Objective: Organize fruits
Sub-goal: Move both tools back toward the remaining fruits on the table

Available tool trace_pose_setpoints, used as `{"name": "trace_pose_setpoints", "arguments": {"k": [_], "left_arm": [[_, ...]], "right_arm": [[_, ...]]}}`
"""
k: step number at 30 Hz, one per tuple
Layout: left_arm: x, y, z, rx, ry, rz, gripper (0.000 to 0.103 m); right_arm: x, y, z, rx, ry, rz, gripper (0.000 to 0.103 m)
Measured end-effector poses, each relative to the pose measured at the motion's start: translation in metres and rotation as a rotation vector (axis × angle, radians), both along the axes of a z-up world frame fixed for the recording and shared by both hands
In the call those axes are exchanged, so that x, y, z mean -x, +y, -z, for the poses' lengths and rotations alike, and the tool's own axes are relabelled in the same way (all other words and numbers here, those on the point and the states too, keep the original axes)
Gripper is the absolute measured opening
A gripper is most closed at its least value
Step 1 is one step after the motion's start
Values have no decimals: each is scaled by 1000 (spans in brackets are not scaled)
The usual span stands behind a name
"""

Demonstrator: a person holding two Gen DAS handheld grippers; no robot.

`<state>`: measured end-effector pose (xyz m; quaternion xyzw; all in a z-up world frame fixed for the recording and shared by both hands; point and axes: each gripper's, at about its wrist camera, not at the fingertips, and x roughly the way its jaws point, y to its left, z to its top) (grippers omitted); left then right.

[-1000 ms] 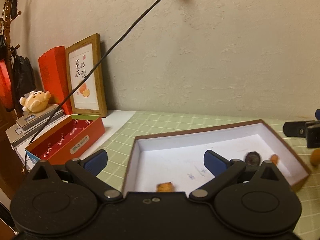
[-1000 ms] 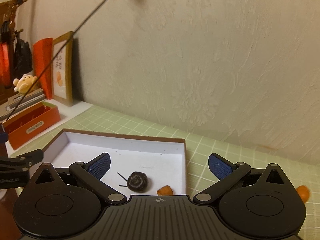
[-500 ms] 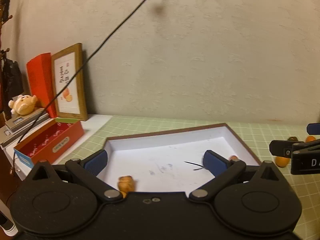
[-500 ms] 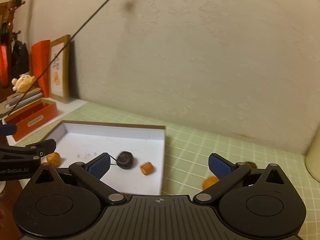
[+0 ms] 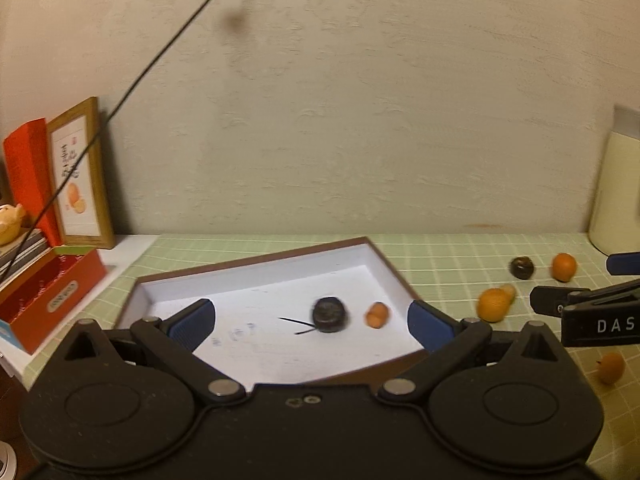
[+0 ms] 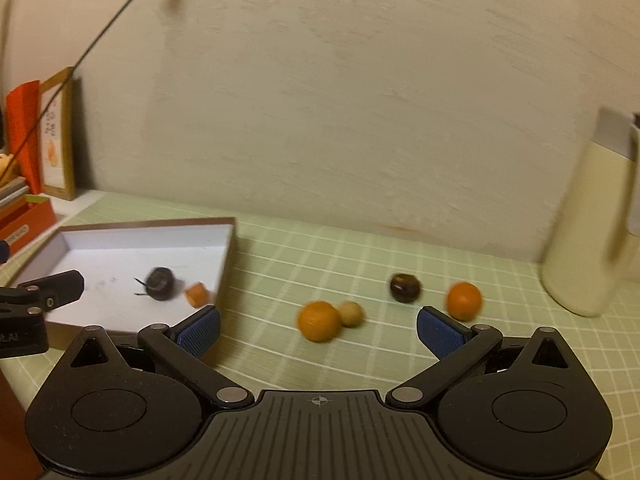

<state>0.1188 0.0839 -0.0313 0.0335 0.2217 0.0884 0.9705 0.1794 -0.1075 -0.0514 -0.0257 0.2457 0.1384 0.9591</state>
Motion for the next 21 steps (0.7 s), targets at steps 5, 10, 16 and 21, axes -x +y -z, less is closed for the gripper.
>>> {"name": "trace_pose_setpoints", "arguments": {"k": [5,10,16,21], "left_arm": [[1,-16,3,4,6,38,97],[1,-29,6,4,12,67,97],[-2,-44,13,4,33,106,97],[-7,-58,19,3,45,137,97]], "right_arm": [[6,-23,7,22,16,48,103],[16,-44,18,38,49,90,103],[23,-60,26,53,83,123,103],[23,-70,40,70,120,137,103]]}}
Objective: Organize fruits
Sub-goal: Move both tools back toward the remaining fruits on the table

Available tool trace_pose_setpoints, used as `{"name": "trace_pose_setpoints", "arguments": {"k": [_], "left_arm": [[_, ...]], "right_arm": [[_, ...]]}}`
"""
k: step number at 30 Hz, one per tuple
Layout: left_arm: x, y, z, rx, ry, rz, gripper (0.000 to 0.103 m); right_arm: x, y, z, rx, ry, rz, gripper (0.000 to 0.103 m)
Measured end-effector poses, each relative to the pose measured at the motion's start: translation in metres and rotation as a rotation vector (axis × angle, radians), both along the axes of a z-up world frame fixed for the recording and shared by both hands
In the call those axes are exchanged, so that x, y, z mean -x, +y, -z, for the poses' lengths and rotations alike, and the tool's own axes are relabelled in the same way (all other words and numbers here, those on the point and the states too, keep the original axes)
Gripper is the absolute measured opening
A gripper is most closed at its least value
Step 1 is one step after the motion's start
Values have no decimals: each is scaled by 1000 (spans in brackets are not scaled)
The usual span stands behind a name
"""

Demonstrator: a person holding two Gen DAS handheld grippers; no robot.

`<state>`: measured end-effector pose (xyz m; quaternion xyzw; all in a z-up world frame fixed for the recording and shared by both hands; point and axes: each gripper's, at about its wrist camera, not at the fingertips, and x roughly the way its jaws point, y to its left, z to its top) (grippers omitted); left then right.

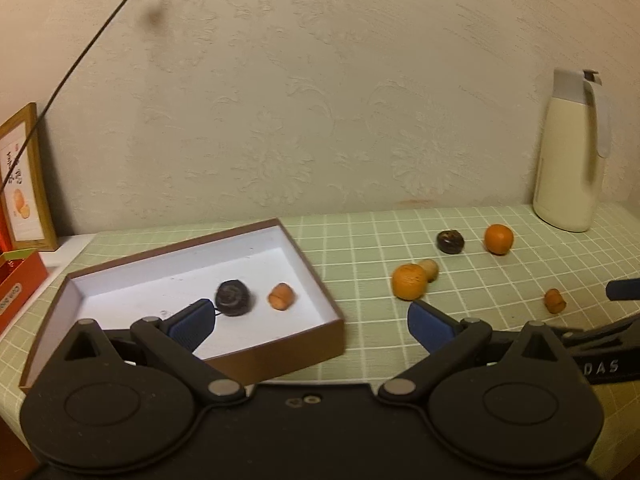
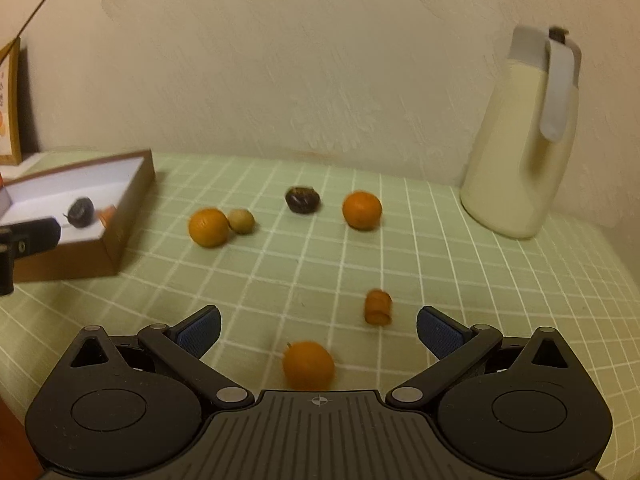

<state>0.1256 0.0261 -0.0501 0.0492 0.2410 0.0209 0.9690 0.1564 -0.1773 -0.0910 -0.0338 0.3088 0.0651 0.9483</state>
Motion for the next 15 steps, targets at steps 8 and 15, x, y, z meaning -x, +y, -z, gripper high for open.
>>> {"name": "trace_pose_setpoints", "arguments": {"k": [8,15], "left_arm": [[-12,-21,7,15,12,47,97],[-35,-54,18,-8,17,119,90]], "right_arm": [[-11,-25,4,-6,-36,95,103],[-29,-37,7,-21,-37,109,103]]}}
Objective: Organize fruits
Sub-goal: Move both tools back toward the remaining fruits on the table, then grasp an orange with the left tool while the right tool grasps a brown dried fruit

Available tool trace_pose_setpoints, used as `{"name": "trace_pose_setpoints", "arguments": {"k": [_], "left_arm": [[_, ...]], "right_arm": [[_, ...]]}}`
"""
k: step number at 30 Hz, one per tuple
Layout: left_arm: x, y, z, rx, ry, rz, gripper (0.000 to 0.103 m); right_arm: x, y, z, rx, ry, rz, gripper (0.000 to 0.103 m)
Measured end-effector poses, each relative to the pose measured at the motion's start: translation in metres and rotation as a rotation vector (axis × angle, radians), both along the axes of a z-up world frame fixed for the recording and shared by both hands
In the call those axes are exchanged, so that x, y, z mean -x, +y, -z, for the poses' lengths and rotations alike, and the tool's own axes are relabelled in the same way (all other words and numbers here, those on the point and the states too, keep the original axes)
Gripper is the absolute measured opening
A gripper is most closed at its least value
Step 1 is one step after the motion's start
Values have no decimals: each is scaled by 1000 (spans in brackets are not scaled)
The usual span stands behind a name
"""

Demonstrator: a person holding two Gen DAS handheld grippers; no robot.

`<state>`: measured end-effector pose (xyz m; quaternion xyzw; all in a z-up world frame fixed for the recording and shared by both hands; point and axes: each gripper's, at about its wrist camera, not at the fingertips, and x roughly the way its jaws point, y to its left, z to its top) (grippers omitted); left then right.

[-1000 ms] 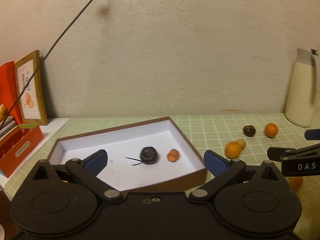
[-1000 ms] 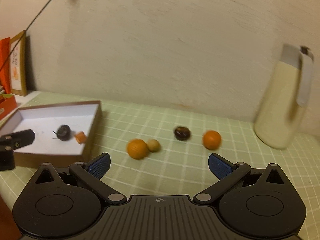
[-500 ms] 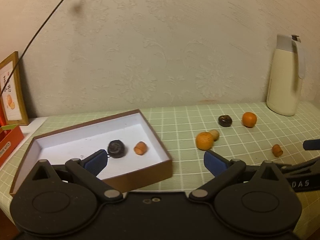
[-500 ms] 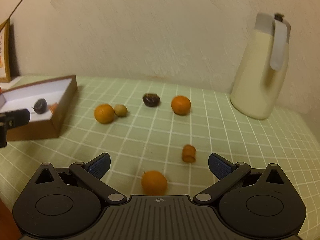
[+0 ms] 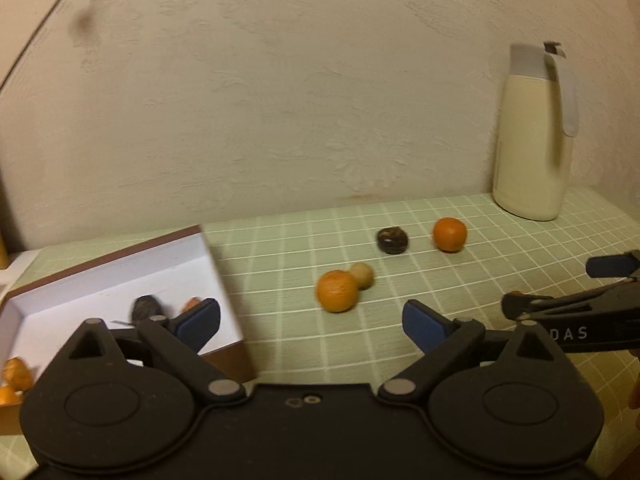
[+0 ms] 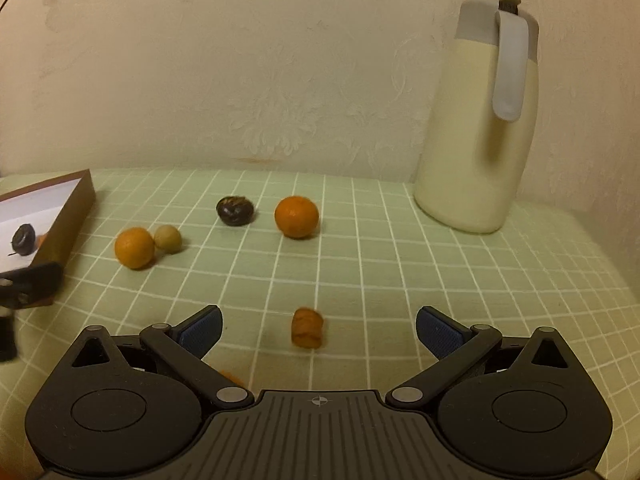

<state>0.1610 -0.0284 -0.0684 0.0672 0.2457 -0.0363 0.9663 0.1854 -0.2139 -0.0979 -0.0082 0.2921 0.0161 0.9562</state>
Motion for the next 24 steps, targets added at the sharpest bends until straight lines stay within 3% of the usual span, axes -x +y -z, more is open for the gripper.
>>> {"name": "trace_pose_setpoints", "arguments": {"k": [2,4,5,8,11,15,24], "left_arm": [[-8,-6,4,-12,3,12,87],[-17,-10,8,-18,12,28,81],[-22,-11,10,-15,21,32,76],[-36,-12,16,2,48,34,72],[-49,-14,22,19,77,36,64],[-59,-19,29,15,98,30,60],[-74,-18,37,26,112,1,54]], "right_arm": [[-2,-2,0,-9,-8,3,102],[-5,-6,2,-33,3,4,77],[-9,-8,4,-45,17,5,73],[-15,-12,9,-63,48,6,67],[-18,-13,13,-62,63,0,56],[-21,-16,17,-72,77,-2,41],[-24,-10,21,-62,83,-32,31]]}}
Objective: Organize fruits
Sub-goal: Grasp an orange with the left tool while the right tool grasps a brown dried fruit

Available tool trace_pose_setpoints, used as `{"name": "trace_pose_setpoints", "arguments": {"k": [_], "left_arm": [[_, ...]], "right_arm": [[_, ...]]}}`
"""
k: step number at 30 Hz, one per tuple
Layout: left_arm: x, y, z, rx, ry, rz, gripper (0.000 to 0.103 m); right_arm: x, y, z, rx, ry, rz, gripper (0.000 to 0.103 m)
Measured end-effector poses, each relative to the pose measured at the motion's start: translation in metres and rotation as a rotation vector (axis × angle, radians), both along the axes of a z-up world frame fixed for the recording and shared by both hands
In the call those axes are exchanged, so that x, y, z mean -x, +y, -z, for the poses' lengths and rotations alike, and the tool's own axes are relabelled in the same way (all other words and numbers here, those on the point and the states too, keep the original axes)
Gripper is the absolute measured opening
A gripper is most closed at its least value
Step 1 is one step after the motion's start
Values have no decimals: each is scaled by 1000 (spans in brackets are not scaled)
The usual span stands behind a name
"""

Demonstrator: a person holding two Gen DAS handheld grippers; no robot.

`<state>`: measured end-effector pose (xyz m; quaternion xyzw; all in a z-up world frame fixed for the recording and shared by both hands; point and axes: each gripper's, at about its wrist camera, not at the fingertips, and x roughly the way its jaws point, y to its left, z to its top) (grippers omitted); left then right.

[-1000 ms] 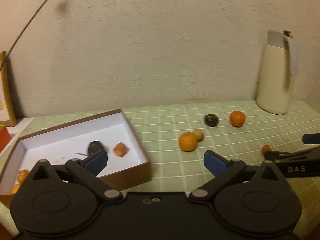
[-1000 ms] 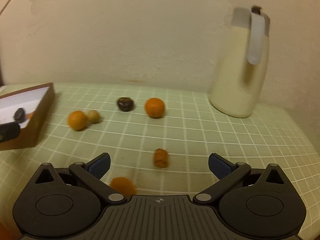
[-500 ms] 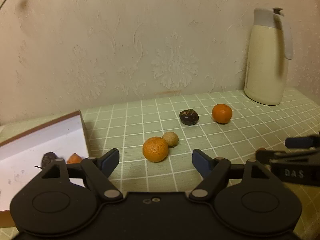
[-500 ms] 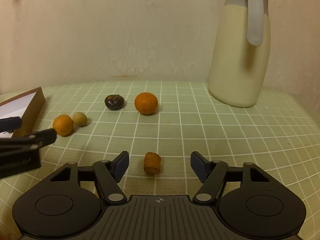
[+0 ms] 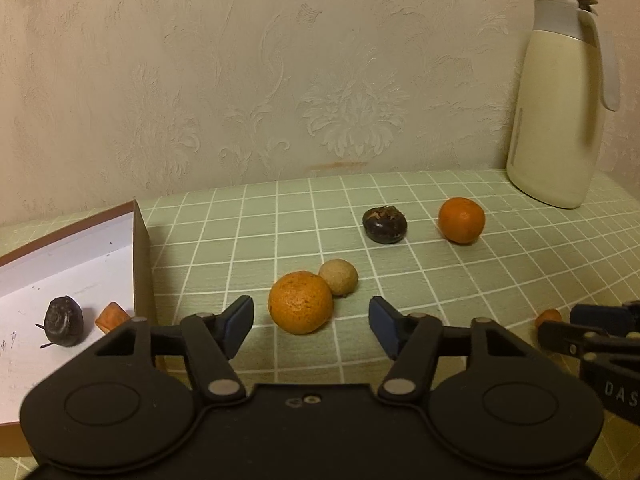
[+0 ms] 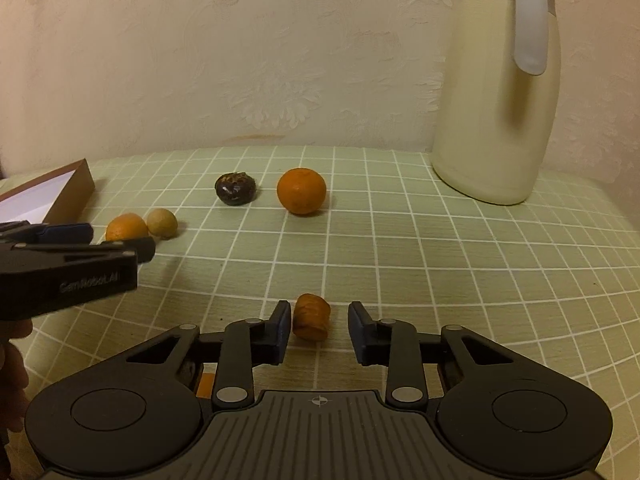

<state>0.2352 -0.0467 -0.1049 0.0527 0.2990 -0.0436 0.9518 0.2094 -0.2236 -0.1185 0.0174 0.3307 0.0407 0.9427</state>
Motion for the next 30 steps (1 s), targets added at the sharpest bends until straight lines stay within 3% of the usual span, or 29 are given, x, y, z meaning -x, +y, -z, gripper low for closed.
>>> {"name": "trace_pose_setpoints", "arguments": {"k": [8,13,16,17,30], "left_arm": [[-10,2,8,-2,22,-9,52],[-15,2,11,2,31,-9,44],[-20,2,13,6,40,-14,35],[-21,2,13,6,40,-17,28],[-12,2,8,16,40,-3,27]], "right_arm": [[-7,4,5,9,14,-5,22],[-9,4,5,12,16,0,21],[-10,4,6,15,12,3,21],[-11,4,7,16,11,4,21],[-13,3,7,15,11,17,21]]}}
